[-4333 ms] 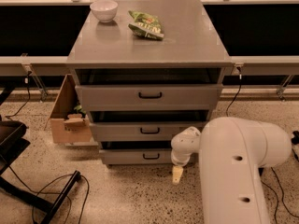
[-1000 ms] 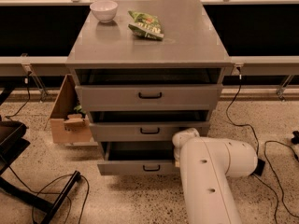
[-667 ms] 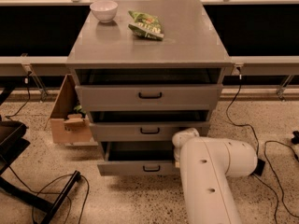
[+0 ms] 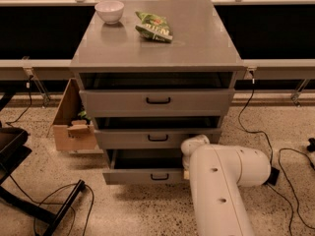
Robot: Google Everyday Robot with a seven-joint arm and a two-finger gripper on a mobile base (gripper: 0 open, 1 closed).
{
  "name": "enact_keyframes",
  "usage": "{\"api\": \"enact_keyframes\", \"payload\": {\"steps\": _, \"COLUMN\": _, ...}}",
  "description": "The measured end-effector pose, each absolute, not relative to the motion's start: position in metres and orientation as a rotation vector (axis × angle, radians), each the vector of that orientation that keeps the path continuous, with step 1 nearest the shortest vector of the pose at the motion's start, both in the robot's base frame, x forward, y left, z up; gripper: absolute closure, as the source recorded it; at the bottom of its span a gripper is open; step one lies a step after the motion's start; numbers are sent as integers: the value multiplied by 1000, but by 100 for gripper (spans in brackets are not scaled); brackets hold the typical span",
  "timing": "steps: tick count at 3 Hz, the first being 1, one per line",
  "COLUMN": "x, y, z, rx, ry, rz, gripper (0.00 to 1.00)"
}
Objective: Open bottom drawer
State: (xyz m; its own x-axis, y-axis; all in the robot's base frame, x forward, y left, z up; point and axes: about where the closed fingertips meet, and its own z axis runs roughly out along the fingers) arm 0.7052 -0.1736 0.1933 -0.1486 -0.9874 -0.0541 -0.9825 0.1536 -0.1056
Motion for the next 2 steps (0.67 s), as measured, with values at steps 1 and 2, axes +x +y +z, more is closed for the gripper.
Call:
{"api": "enact_keyframes", "payload": {"steps": 1, "x": 705, "y": -174, "z": 193, "rx": -1974, "ry": 2300, "rz": -68, "gripper": 0}}
{"api": "enact_keyframes", "payload": {"steps": 2, "x": 702, "y": -174, "z": 191, "rx": -1977, "ry": 2302, "rz": -60, "gripper": 0}}
